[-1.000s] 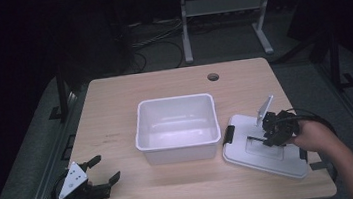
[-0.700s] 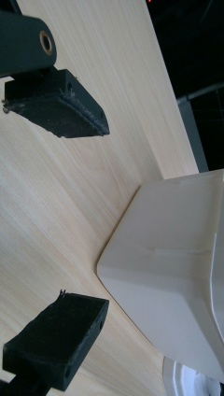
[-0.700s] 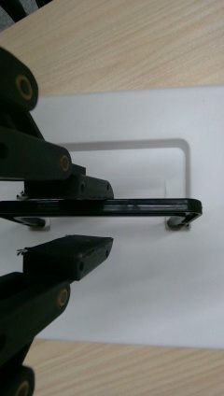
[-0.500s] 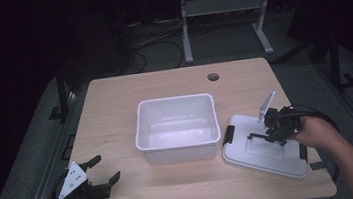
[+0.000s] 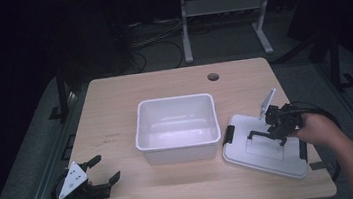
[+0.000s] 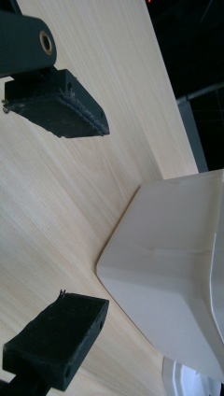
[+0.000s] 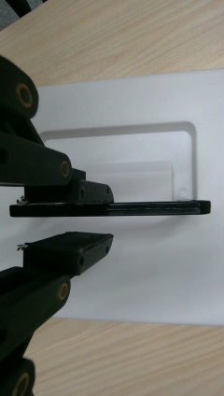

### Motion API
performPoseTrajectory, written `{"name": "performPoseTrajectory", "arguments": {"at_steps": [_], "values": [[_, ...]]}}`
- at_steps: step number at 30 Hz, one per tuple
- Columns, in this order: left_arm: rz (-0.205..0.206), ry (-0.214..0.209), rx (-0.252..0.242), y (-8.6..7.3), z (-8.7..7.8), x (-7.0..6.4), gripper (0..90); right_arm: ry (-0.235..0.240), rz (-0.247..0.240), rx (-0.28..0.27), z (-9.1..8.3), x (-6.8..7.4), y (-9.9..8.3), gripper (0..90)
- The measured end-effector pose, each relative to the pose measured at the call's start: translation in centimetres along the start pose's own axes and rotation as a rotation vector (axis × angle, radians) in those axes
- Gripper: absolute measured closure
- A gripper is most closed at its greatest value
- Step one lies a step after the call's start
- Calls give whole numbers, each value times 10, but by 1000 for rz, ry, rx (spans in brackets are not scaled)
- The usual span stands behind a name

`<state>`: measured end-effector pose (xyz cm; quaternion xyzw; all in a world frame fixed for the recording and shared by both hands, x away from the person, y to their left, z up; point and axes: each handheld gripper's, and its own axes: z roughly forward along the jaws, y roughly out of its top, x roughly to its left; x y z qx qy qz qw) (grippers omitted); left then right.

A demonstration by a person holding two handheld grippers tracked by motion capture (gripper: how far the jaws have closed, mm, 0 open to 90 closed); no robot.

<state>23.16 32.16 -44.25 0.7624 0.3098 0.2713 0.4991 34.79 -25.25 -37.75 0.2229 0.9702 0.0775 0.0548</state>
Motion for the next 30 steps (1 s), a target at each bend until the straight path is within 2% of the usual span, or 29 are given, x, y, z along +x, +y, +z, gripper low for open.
{"name": "performPoseTrajectory", "arguments": {"at_steps": [30], "values": [[1,2,-2,0,0,0,136,10,-12,26,2,-7,4,786]]}}
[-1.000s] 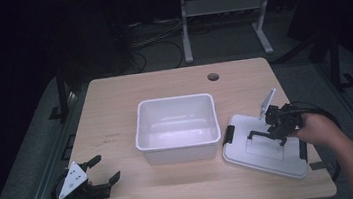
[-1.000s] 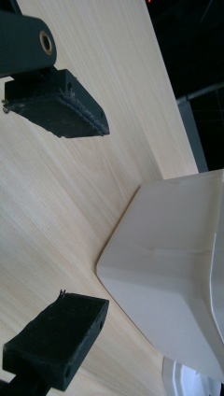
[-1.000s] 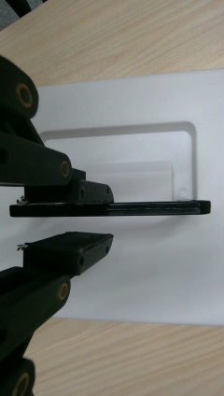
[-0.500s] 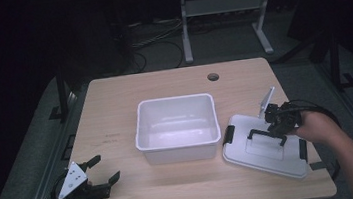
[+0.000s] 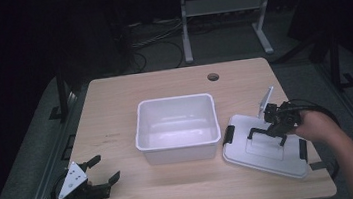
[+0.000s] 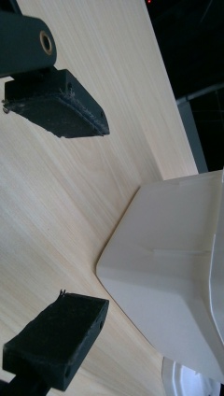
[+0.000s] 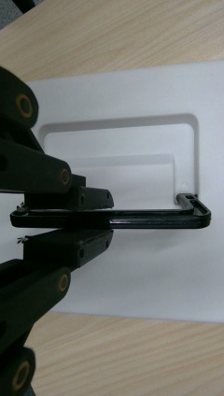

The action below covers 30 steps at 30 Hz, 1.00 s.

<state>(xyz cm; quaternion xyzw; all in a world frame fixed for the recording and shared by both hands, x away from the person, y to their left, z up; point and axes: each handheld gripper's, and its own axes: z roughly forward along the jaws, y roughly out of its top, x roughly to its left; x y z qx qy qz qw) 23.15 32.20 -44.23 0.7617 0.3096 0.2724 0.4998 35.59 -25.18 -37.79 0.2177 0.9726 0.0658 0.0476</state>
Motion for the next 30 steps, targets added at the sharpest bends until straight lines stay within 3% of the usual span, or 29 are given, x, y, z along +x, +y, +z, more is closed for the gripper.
{"name": "performPoseTrajectory", "arguments": {"at_steps": [13,30], "values": [[0,2,-1,0,-1,0,135,18,-11,14,9,0,4,804],[0,2,0,0,-1,0,135,39,-17,-8,10,0,3,830]]}}
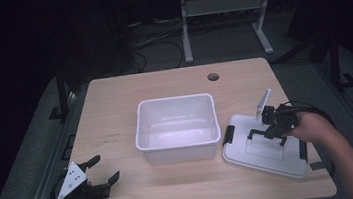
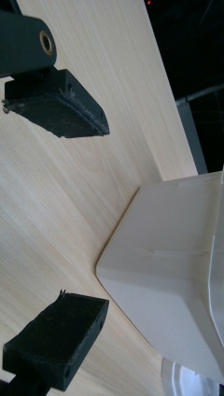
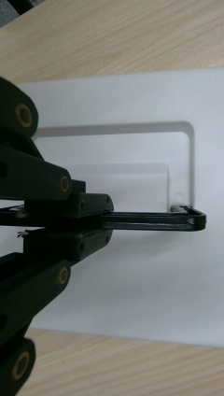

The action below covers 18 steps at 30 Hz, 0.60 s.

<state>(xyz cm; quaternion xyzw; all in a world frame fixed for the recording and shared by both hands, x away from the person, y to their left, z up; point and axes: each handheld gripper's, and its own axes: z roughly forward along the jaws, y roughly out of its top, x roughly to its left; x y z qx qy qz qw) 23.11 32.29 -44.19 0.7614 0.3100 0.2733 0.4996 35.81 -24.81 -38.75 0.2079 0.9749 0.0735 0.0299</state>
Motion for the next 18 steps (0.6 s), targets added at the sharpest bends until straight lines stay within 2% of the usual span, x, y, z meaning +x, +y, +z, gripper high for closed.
{"name": "performPoseTrajectory", "arguments": {"at_steps": [18], "values": [[-1,0,1,0,0,0,135,6,-6,-9,-1,0,-3,839]]}}
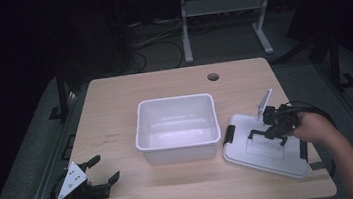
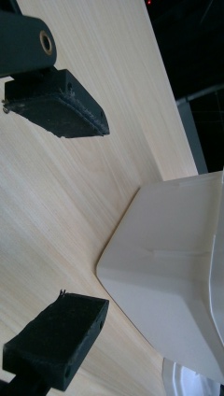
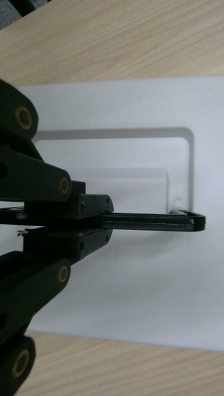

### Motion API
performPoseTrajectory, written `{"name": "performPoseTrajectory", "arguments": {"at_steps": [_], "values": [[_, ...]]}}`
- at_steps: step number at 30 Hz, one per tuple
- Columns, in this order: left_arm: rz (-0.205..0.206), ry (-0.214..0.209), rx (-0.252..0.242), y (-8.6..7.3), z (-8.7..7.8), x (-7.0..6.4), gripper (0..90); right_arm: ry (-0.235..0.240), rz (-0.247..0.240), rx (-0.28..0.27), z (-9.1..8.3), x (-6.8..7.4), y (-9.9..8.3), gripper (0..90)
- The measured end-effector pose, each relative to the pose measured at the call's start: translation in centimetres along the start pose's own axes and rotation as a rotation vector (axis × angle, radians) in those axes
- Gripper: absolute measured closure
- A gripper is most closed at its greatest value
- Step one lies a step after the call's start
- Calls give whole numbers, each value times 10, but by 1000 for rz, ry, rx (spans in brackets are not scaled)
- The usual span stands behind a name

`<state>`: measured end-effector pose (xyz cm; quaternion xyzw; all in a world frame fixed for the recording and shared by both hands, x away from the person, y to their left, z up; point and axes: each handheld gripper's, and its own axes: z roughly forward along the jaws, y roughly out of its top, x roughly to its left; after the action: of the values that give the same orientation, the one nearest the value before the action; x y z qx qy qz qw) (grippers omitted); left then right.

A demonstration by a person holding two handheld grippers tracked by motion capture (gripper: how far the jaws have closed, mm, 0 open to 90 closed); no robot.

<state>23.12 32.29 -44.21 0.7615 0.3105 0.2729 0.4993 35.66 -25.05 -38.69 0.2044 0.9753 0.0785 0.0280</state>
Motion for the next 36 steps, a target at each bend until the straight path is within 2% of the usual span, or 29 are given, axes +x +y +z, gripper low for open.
{"name": "performPoseTrajectory", "arguments": {"at_steps": [18,36], "values": [[-1,1,-1,0,0,0,135,-17,-21,-9,-13,3,-3,841],[0,2,-1,0,0,0,135,-35,-37,-21,-36,6,-4,841]]}}
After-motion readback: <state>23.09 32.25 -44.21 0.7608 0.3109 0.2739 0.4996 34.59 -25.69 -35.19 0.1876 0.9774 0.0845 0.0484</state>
